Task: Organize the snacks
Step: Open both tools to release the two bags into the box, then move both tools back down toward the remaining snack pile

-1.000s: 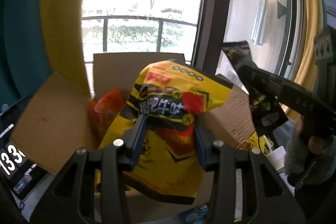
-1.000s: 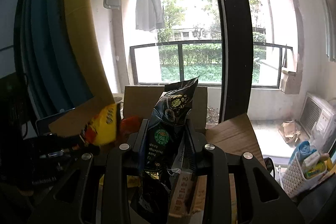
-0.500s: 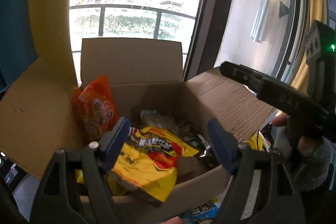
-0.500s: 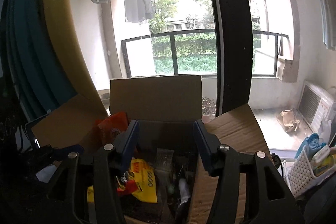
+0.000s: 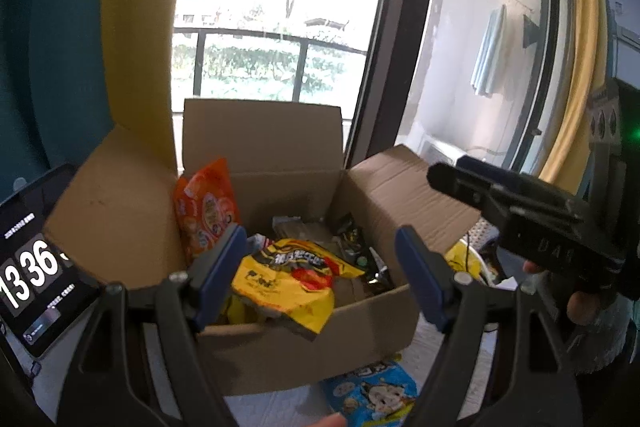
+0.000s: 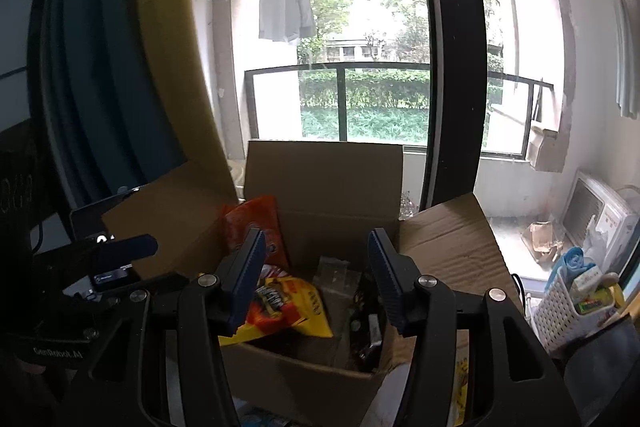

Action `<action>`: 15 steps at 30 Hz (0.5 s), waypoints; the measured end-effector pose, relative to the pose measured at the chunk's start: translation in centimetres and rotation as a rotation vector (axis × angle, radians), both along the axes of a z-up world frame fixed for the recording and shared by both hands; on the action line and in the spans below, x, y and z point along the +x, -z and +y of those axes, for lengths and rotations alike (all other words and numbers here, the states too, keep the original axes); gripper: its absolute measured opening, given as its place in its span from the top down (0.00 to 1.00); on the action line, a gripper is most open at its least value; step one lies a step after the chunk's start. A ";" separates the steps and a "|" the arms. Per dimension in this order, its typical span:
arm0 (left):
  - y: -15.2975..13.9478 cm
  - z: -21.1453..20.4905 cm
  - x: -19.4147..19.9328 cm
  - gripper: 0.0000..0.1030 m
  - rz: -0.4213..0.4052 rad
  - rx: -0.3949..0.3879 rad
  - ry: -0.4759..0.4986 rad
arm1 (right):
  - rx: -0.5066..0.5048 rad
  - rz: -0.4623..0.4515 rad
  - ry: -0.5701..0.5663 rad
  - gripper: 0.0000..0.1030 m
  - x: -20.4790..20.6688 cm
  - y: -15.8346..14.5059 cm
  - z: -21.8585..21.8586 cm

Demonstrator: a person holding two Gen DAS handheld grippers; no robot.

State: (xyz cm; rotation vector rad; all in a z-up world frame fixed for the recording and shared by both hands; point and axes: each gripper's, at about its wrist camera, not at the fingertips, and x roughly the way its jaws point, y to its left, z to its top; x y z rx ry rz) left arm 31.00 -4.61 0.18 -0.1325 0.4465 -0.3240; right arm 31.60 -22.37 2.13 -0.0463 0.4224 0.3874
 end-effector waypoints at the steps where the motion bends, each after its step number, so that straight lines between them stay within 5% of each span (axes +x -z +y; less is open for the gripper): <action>1: -0.2 0.2 -0.5 0.24 -0.008 -0.002 0.000 | -0.002 -0.003 0.001 0.45 -0.4 -0.2 0.1; 15: -1.0 2.8 -5.7 0.24 -0.041 -0.025 0.009 | -0.018 -0.003 0.015 0.45 -6.4 -0.5 1.0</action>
